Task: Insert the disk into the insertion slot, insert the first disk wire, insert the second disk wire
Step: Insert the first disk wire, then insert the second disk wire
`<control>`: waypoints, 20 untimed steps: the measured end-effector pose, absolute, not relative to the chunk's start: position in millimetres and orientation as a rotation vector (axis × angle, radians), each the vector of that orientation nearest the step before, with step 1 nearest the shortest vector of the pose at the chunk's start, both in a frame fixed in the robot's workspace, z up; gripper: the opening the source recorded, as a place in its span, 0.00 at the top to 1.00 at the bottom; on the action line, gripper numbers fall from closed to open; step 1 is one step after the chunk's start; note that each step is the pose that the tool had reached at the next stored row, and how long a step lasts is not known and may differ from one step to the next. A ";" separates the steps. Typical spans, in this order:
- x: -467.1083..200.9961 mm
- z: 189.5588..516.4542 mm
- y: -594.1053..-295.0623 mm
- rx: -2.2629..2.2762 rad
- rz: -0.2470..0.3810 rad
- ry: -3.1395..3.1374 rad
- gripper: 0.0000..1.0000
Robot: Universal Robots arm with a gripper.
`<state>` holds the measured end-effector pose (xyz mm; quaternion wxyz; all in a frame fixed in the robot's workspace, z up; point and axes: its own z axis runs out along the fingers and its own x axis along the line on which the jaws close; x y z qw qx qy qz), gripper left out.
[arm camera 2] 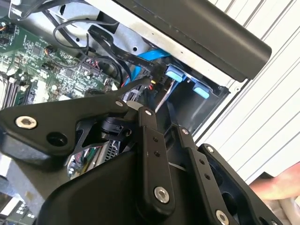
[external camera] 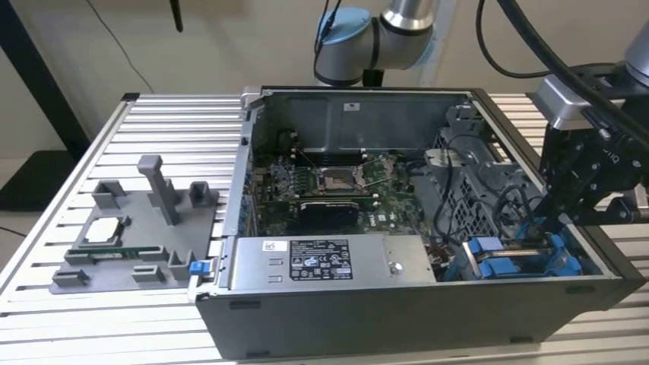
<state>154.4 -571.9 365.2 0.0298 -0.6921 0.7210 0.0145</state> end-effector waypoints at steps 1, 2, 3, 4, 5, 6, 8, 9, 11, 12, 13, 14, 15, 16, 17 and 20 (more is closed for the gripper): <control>154.8 365.2 -571.5 -2.134 0.045 2.223 0.00; 155.3 365.2 -571.1 -2.134 0.045 2.223 0.00; 156.0 365.2 -570.5 -2.134 0.045 2.223 0.00; 156.6 365.3 -570.0 -2.134 0.044 2.223 0.00; 157.2 365.2 -569.5 -2.134 0.045 2.223 0.00; 157.8 365.2 -569.1 -2.134 0.045 2.223 0.00; 159.1 365.2 -568.5 -2.134 0.045 2.223 0.00; 159.8 365.3 -568.2 -2.134 0.044 2.223 0.00; 161.2 365.2 -567.8 -2.134 0.045 2.223 0.00; 162.0 365.2 -567.4 -2.134 0.045 2.223 0.00; 162.5 365.2 -566.8 -2.134 0.045 2.223 0.00; 162.9 365.3 -565.9 -2.134 0.044 2.223 0.00; 163.4 365.3 -565.2 -2.134 0.044 2.223 0.00; 164.0 365.2 -564.4 -2.134 0.045 2.223 0.00; 164.7 365.2 -563.9 -2.134 0.045 2.223 0.00; 167.4 365.2 -563.0 -2.134 0.045 2.223 0.00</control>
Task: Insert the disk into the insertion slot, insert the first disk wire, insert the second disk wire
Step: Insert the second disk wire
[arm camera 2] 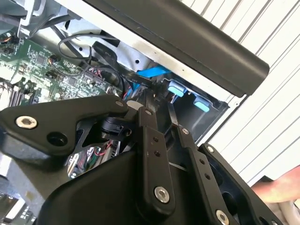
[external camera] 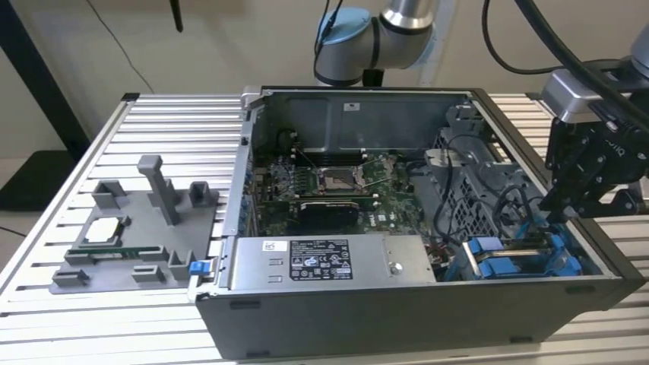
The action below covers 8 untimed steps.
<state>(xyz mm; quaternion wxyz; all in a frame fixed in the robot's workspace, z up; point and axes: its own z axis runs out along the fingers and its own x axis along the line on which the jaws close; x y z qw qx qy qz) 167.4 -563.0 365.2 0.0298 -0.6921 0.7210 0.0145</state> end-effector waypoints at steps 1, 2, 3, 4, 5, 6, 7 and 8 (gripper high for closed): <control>168.7 365.3 -562.9 -2.134 0.044 2.223 0.00; 170.4 365.3 -562.9 -2.134 0.044 2.223 0.00; 172.2 365.3 -562.9 -2.134 0.044 2.223 0.00; 174.0 365.2 -562.9 -2.134 0.045 2.223 0.00; 175.5 365.2 -562.9 -2.134 0.045 2.223 0.00; 176.8 365.2 -562.9 -2.134 0.045 2.223 0.00; 177.6 365.2 -562.9 -2.134 0.045 2.223 0.00; 178.4 365.0 -562.8 -2.134 0.045 2.223 0.00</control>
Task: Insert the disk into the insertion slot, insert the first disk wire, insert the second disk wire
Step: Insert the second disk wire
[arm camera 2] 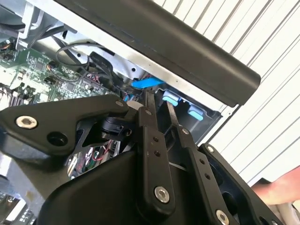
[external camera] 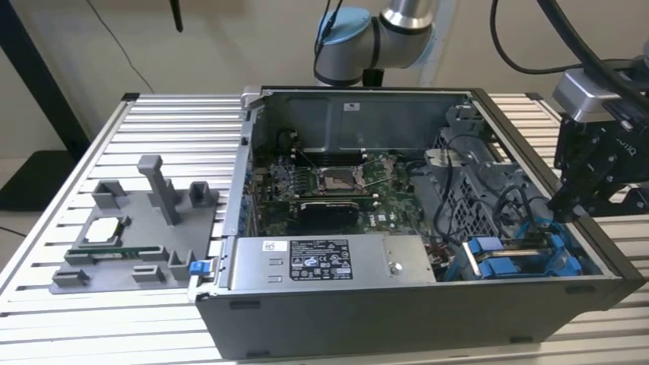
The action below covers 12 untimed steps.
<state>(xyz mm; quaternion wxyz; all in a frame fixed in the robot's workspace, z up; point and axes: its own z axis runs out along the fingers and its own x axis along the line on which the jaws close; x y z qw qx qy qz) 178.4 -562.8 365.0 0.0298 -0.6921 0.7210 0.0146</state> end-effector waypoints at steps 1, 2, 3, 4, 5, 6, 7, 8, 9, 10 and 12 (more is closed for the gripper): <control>178.8 364.7 -562.8 -2.134 0.045 2.223 0.00; 179.4 364.3 -562.9 -2.134 0.045 2.223 0.00; 179.9 364.0 -563.2 -2.134 0.046 2.224 0.00; 180.1 364.1 -564.1 -2.135 0.047 2.224 0.00; 180.2 364.1 -564.9 -2.135 0.048 2.225 0.00; 180.2 363.6 -565.3 -2.135 0.048 2.225 0.00; 180.3 363.1 -565.6 -2.134 0.051 2.224 0.00; 180.4 362.6 -566.0 -2.133 0.056 2.222 0.00; 180.4 362.2 -566.3 -2.130 0.063 2.219 0.00; 180.5 362.0 -566.6 -2.125 0.074 2.215 0.00; 180.5 361.8 -566.8 -2.112 0.098 2.205 0.00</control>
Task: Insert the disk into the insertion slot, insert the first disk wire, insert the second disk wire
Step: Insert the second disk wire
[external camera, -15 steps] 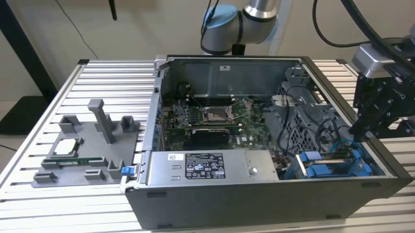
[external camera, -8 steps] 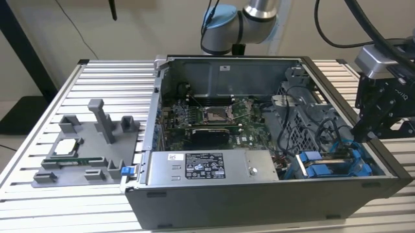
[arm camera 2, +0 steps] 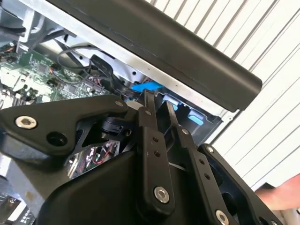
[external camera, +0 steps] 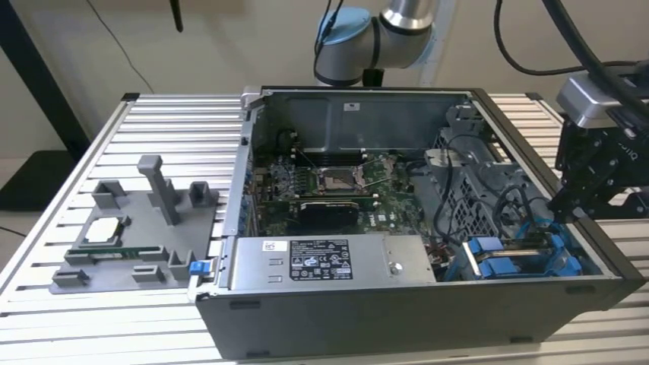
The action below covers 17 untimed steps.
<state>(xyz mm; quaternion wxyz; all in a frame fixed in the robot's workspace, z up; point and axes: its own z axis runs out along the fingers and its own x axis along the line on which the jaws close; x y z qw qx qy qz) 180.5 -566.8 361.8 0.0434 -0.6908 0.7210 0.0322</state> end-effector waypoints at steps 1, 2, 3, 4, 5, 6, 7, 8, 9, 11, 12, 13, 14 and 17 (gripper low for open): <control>180.4 361.7 -566.8 -2.105 0.111 2.199 0.00; 180.4 361.6 -566.8 -2.099 0.123 2.194 0.00; 180.4 361.4 -566.9 -2.096 0.129 2.191 0.00; 180.5 361.3 -566.9 -2.094 0.133 2.189 0.00; 180.4 361.2 -567.0 -2.092 0.136 2.188 0.00; 180.4 361.1 -567.1 -2.091 0.138 2.188 0.00; 180.4 361.1 -567.1 -2.090 0.139 2.187 0.00; 180.4 361.0 -567.2 -2.089 0.141 2.187 1.00; 180.4 360.8 -567.3 -2.089 0.141 2.186 1.00; 180.4 360.7 -567.4 -2.088 0.142 2.186 1.00; 180.4 360.7 -567.6 -2.088 0.142 2.186 1.00; 180.4 360.7 -567.6 -2.088 0.141 2.186 1.00; 180.4 360.7 -567.7 -2.088 0.141 2.186 1.00; 180.4 360.6 -567.7 -2.088 0.142 2.186 1.00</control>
